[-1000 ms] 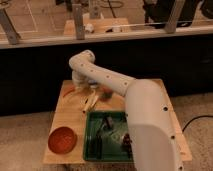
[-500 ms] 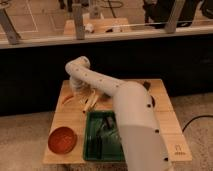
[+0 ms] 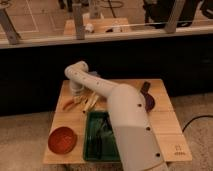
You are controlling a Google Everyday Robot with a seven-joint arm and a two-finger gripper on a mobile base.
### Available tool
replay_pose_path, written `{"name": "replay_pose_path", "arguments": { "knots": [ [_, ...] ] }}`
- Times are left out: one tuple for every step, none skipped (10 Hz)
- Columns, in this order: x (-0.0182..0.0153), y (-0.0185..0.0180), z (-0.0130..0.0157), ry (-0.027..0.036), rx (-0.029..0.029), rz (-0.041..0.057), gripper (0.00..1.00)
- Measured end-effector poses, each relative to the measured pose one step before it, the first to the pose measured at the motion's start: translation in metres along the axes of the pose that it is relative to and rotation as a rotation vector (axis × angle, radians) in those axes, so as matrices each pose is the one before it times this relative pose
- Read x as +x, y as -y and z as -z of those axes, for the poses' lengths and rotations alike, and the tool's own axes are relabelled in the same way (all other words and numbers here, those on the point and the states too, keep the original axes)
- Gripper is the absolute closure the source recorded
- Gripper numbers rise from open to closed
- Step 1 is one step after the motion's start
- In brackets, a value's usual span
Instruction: Place pepper in table surface
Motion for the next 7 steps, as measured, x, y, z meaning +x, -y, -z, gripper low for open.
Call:
{"name": "replay_pose_path", "arguments": {
  "knots": [
    [-0.00065, -0.00033, -0.00111, 0.00031, -0.0046, -0.00034, 0.47],
    [-0.00004, -0.00067, -0.00086, -0.00174, -0.00607, -0.00073, 0.37],
    [-0.00037, 0.00004, 0.00024, -0.00141, -0.00342, 0.00023, 0.27],
    [-0.0006, 0.00024, 0.00019, -0.00062, -0.00191, 0.00105, 0.21],
    [-0.00093, 0.00008, 0.00011, 0.00062, -0.00345, 0.00091, 0.2],
    [-0.00004, -0.00053, -0.00057, 0.00074, -0.00426, -0.00043, 0.2],
    [-0.00047, -0.00024, -0.00073, 0.00356, -0.00353, -0.00096, 0.2]
  ]
}}
